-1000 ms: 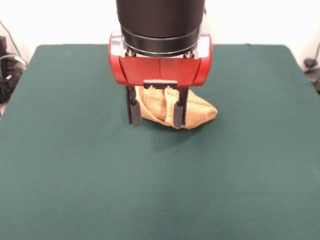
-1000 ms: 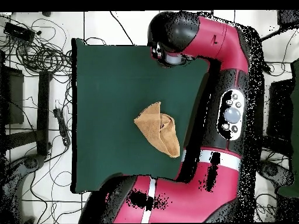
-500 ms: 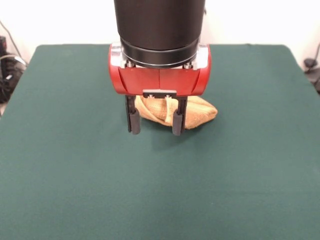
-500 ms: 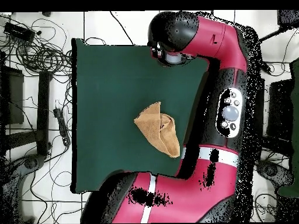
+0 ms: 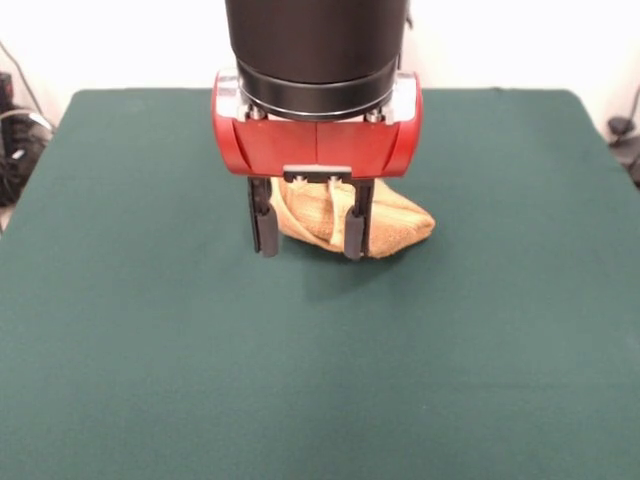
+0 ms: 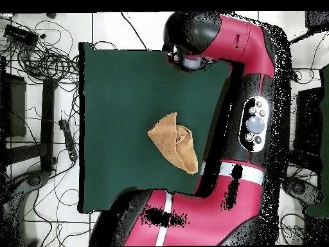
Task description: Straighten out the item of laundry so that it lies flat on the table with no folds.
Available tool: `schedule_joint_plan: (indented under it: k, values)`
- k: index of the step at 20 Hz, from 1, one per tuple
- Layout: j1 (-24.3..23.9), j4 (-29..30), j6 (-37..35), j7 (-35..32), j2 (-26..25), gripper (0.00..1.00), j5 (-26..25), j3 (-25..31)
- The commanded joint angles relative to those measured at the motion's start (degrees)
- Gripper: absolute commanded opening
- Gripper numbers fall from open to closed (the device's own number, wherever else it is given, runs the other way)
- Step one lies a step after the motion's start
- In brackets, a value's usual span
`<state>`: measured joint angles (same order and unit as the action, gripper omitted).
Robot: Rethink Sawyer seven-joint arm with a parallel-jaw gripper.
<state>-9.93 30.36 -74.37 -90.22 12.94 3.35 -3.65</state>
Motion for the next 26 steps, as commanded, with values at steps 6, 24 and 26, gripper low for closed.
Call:
schedule_joint_plan:
  k: [6,24,26]
  values:
    - [-0.87,-3.93,-12.22,-7.21,-6.31,1.00,1.15,3.92]
    - [-1.09,-4.54,-12.14,-5.94,-6.65,1.00,1.42,3.48]
    - [-1.13,-4.90,-12.65,-5.65,-6.79,1.00,1.39,3.45]
